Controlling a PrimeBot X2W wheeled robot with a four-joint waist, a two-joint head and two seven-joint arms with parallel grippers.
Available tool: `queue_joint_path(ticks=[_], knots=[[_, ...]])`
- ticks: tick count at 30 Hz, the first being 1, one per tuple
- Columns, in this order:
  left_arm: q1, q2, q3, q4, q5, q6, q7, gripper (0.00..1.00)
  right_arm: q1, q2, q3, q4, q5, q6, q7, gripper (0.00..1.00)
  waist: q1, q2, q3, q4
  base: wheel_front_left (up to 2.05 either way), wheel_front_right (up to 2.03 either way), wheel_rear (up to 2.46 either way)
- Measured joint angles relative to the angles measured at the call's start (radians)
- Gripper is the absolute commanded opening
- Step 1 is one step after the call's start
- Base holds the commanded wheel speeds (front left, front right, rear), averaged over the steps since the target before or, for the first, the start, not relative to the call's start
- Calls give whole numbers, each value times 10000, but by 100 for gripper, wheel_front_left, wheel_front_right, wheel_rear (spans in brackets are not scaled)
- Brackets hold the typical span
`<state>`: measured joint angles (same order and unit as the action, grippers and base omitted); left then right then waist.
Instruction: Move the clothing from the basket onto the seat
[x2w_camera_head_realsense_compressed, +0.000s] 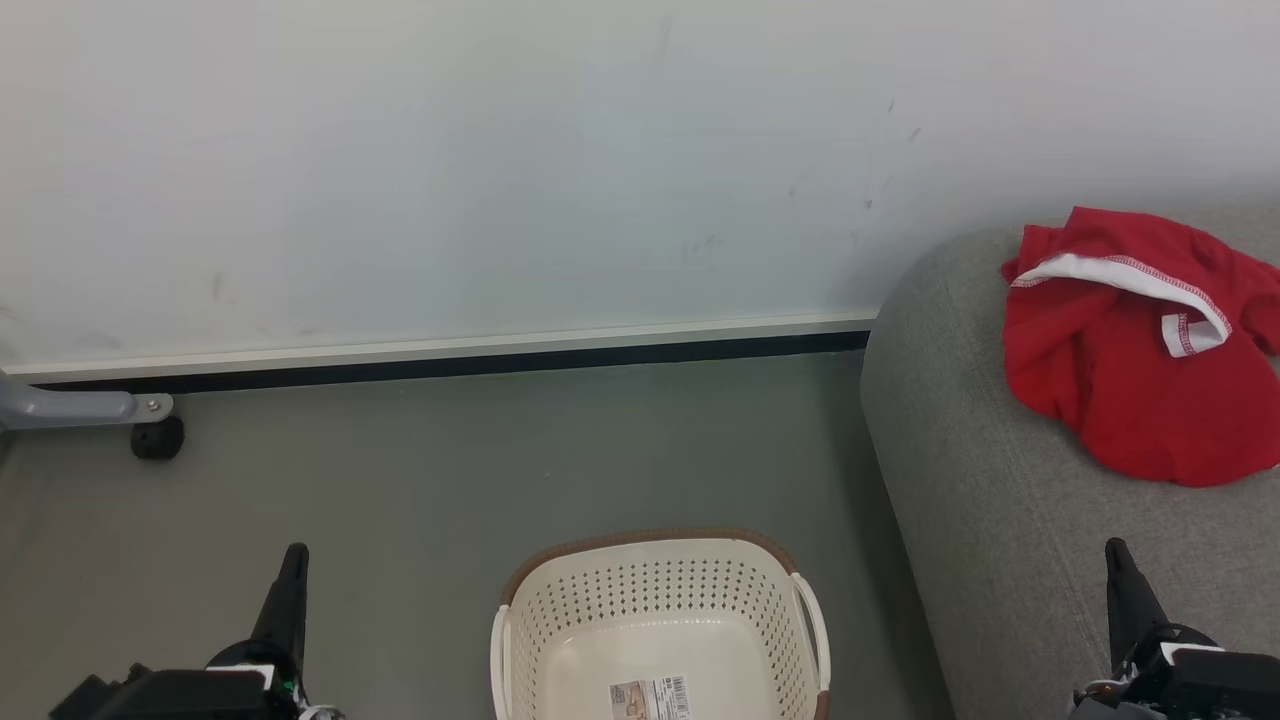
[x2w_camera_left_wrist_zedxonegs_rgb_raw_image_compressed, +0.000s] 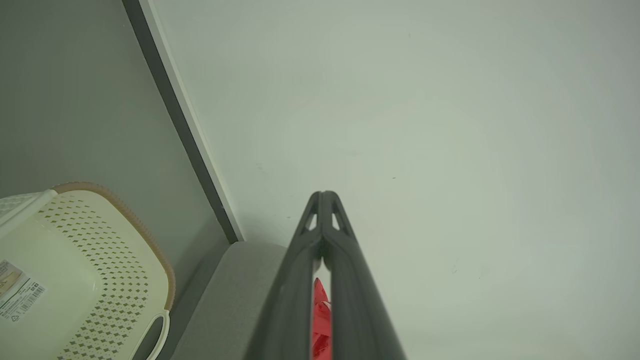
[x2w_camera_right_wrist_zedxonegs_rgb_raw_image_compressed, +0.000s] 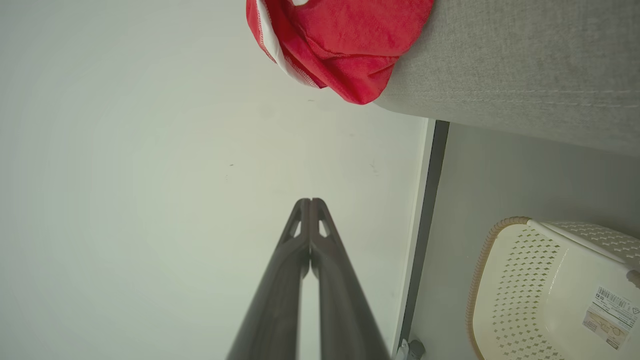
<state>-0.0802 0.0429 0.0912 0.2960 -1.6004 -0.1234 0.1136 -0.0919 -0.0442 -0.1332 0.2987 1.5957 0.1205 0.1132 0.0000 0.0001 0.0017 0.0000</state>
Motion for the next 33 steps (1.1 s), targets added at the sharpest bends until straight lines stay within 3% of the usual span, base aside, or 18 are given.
queue_joint_path(ticks=[33], knots=[[-1, 0, 0, 2, 0, 0, 0, 0, 0, 0, 2, 0, 0, 0, 0, 0, 1, 0, 0, 0, 0, 0, 0]])
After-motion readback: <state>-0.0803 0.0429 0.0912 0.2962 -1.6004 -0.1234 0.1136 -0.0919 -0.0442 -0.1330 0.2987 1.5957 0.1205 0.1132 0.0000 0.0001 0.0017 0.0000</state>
